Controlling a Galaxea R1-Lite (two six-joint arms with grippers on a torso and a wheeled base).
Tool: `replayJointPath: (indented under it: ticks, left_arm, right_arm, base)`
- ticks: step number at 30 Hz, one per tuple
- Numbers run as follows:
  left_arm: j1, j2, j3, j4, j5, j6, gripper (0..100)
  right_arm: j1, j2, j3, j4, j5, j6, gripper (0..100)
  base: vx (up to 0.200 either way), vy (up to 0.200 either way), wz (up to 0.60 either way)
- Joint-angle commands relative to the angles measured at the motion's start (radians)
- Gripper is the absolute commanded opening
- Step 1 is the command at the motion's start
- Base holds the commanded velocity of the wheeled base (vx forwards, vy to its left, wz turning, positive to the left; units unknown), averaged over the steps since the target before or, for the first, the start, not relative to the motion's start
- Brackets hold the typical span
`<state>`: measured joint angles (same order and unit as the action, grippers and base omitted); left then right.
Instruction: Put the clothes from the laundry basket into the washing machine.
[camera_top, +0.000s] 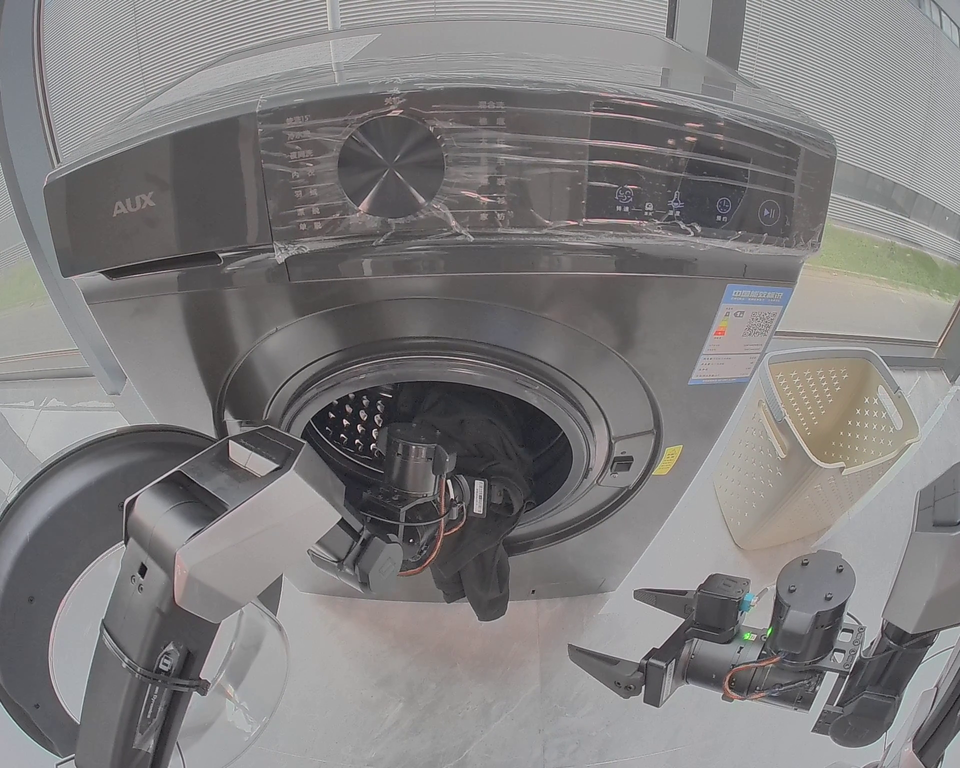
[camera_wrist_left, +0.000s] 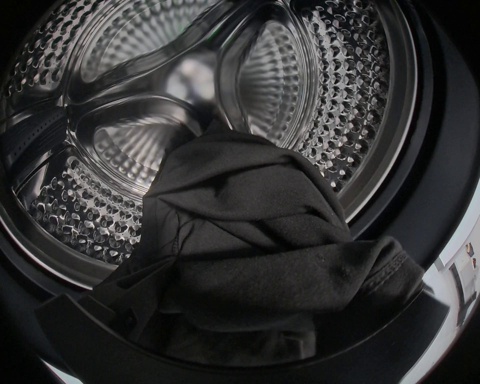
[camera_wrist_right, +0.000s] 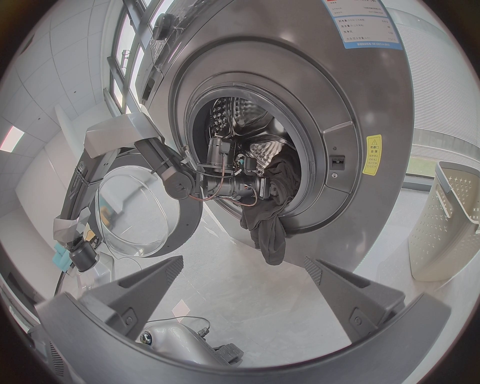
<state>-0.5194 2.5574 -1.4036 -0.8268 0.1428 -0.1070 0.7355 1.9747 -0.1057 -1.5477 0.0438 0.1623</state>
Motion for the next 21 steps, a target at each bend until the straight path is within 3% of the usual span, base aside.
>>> replayJointPath:
  ticks: [1, 2, 9, 14, 21]
  left_arm:
    - [-0.001, 0.069, -0.049, 0.009, 0.001, -0.002, 100]
    - [0.001, 0.069, -0.054, 0.009, 0.001, -0.002, 0]
    - [0.007, 0.066, -0.067, 0.003, 0.003, -0.013, 0]
    - [0.036, 0.083, -0.206, -0.048, 0.069, -0.037, 0]
    - [0.078, 0.076, -0.281, -0.043, 0.095, -0.037, 0]
  right_arm:
    - [-0.001, 0.003, 0.000, 0.000, 0.001, 0.000, 100]
    - [-0.001, 0.004, 0.000, 0.000, 0.001, 0.000, 100]
    - [0.001, 0.006, 0.000, 0.000, 0.001, 0.000, 100]
    - [0.002, 0.007, 0.000, 0.000, 0.001, 0.000, 100]
    - [0.007, 0.006, 0.000, 0.000, 0.001, 0.000, 100]
  base:
    - [0.000, 0.000, 0.00]
    - [0.000, 0.000, 0.00]
    - [0.000, 0.000, 0.00]
    - [0.000, 0.000, 0.00]
    - [0.000, 0.000, 0.00]
